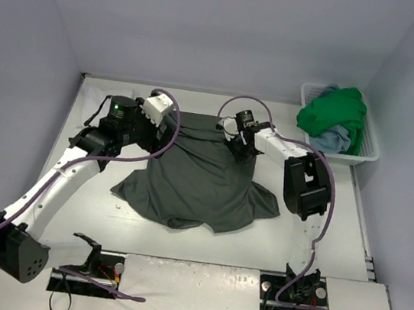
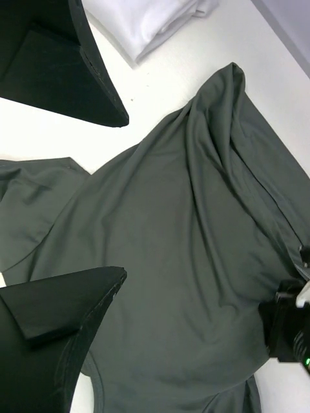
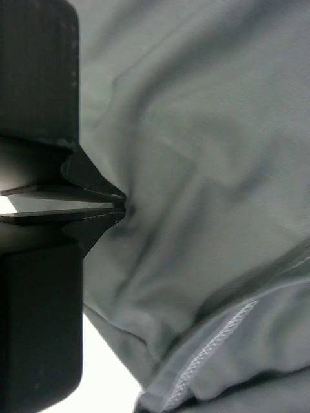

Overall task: Fold and stack the t-shirts
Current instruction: Flatten out the tshirt

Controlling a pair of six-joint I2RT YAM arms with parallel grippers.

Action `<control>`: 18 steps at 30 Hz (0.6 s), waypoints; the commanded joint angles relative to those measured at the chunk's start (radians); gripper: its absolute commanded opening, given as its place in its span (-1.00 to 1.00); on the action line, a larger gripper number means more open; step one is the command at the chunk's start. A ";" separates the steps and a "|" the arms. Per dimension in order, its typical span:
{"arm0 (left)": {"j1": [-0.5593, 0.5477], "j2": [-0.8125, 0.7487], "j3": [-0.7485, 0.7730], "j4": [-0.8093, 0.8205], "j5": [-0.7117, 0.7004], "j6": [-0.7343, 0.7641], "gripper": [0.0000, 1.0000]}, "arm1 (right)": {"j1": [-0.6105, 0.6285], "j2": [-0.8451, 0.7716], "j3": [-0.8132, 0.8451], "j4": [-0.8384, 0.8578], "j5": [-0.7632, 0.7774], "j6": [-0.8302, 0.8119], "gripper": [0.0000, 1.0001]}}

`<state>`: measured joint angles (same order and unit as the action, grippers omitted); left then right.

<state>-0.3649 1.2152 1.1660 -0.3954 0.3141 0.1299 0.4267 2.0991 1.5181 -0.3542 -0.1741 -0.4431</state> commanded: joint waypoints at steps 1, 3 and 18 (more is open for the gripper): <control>-0.003 -0.071 0.023 -0.006 0.020 0.025 0.66 | -0.002 0.114 0.062 -0.031 0.048 -0.013 -0.90; -0.003 -0.085 0.018 -0.016 0.028 0.027 0.66 | 0.000 0.150 0.067 -0.032 0.128 -0.011 -0.94; -0.052 0.185 -0.085 0.069 0.094 0.007 0.20 | -0.026 -0.100 -0.206 -0.043 0.193 0.021 -1.00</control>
<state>-0.4183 1.3296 1.0336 -0.4061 0.3885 0.1452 0.4126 2.0262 1.3754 -0.2623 0.0010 -0.4458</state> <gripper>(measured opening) 0.668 0.002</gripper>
